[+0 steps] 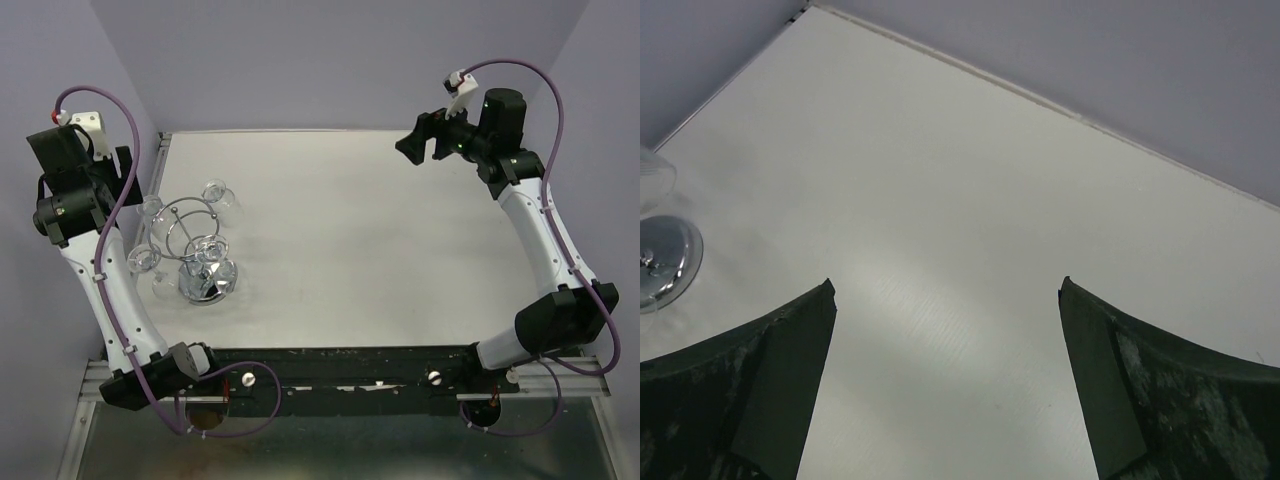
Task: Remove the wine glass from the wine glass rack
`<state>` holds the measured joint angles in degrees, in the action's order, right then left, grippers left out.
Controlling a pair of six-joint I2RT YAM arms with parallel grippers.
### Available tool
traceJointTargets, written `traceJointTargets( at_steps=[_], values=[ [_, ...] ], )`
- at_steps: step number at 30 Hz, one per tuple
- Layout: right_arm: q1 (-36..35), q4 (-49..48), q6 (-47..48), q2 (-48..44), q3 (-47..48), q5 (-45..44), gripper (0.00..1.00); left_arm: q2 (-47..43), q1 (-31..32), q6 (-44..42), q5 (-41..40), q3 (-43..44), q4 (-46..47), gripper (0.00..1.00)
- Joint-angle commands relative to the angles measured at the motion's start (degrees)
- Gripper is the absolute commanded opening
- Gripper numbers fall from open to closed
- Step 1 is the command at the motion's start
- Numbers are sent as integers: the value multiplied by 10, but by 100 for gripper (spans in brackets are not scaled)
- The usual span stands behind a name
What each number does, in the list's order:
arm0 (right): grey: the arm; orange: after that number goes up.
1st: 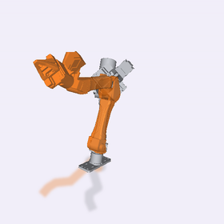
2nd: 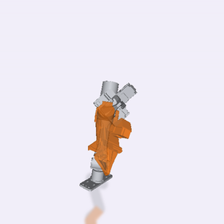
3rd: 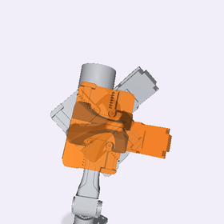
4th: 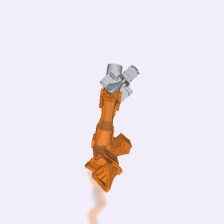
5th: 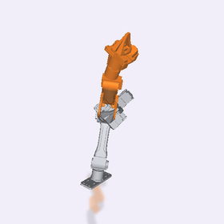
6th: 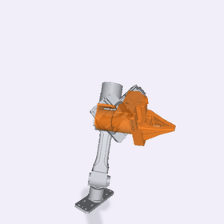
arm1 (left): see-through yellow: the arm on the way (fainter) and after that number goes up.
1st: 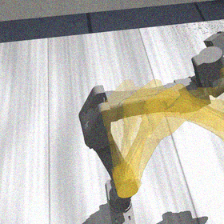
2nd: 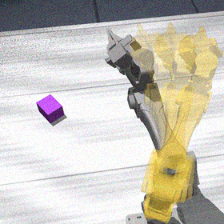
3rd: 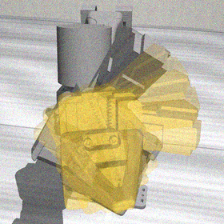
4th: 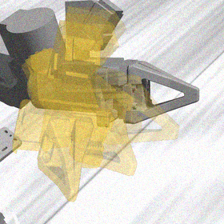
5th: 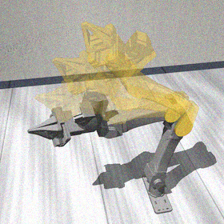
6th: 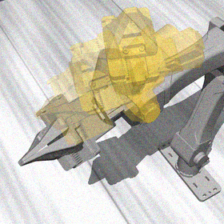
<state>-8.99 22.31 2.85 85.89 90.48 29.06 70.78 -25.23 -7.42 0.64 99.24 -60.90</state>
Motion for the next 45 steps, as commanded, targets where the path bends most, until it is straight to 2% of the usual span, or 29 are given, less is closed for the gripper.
traceJointTargets(
  at_steps=[1,10,16,26,31,34,37,45],
  values=[
    [-3,-14,-20,1,-5,14,100,4,-10,23,22,6,-26,86],
    [-10,-10,-27,-27,-36,-3,100,70,-10,10,76,46,-7,82],
    [-17,28,2,-16,-15,-33,100,53,-9,-53,67,-22,32,85],
    [-23,71,57,7,-3,-82,100,57,-9,-38,107,-34,18,87],
    [-23,74,52,19,4,-72,100,10,-10,-90,104,-34,-9,92],
    [-23,74,52,31,8,-50,100,-37,-9,-111,149,-63,0,94],
    [-30,73,81,44,26,12,99,-66,-9,-95,210,-95,22,95],
    [-88,69,173,107,104,192,99,-60,-3,-3,319,-81,84,94]
  ],
)
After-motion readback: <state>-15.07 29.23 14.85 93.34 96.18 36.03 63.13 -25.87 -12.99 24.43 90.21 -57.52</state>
